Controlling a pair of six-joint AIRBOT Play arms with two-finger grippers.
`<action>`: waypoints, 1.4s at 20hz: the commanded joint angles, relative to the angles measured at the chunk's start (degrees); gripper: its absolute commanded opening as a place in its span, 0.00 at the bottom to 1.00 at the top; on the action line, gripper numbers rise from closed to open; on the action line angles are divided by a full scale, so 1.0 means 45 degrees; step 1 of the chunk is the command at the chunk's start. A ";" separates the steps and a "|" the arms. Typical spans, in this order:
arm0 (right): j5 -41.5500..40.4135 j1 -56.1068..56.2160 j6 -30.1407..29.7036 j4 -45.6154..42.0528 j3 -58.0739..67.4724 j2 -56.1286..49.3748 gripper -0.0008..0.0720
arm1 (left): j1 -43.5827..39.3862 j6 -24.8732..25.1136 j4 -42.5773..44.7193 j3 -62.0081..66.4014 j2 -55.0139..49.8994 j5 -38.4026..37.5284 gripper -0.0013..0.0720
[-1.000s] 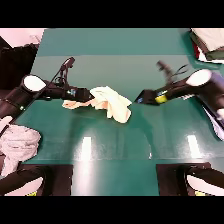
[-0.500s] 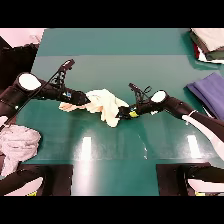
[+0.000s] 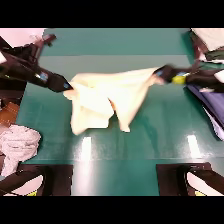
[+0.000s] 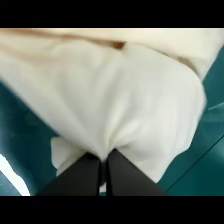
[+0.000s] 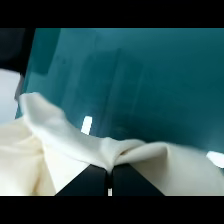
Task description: Fold the shirts.
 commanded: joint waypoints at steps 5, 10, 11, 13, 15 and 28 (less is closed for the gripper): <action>0.3303 -0.4507 0.0379 -0.1613 0.4022 0.2652 0.03 | 0.0160 -0.0461 0.0583 0.5668 0.0015 -0.2307 0.05; 0.4930 -0.6169 0.1700 -0.3920 0.5712 0.3560 0.03 | 0.0160 -0.0685 0.0593 0.7844 0.0248 -0.2798 0.05; 0.5212 -0.6353 0.2069 -0.4804 0.5819 0.3599 0.03 | 0.0160 -0.0641 0.0593 0.7708 0.0359 -0.2846 0.05; 0.5906 -0.6348 0.2341 -0.5561 0.5819 0.3313 0.03 | 0.0160 -0.0641 0.0578 0.6883 0.0364 -0.2875 0.05; 0.6926 -0.5775 0.2380 -0.5440 0.5814 0.2618 0.03 | 0.0160 -0.0641 0.0389 0.5382 0.0301 -0.2851 0.05; 0.2268 -0.0131 0.2516 -0.5527 0.3604 -0.4056 0.64 | 0.0160 0.0675 0.2356 -0.3638 0.0316 0.1632 0.05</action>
